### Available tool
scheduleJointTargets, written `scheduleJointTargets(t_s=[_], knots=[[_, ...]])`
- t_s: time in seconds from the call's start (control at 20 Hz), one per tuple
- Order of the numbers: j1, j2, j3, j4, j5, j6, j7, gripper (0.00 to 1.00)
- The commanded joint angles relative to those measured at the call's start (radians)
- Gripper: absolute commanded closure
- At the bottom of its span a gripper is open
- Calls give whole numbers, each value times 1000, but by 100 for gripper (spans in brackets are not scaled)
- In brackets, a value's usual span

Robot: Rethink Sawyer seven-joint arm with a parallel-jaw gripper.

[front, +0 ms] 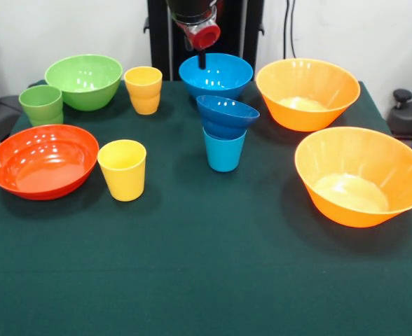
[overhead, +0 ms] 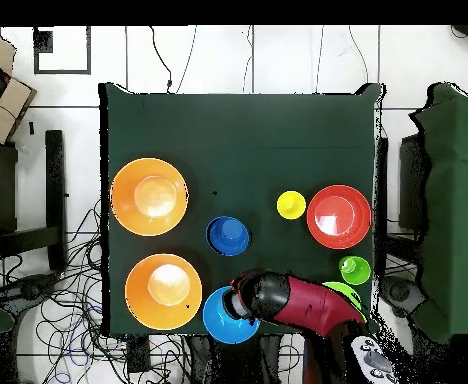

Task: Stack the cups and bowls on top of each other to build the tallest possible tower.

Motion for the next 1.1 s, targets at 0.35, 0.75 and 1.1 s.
scheduleJointTargets(t_s=[0.35, 0.75, 1.1], knots=[[-76, -18, 118, 46, -152, -112, -112, 0], [-89, -3, 138, 26, -174, -102, -86, 0], [-69, 20, 133, 11, -190, -114, -49, 0]])
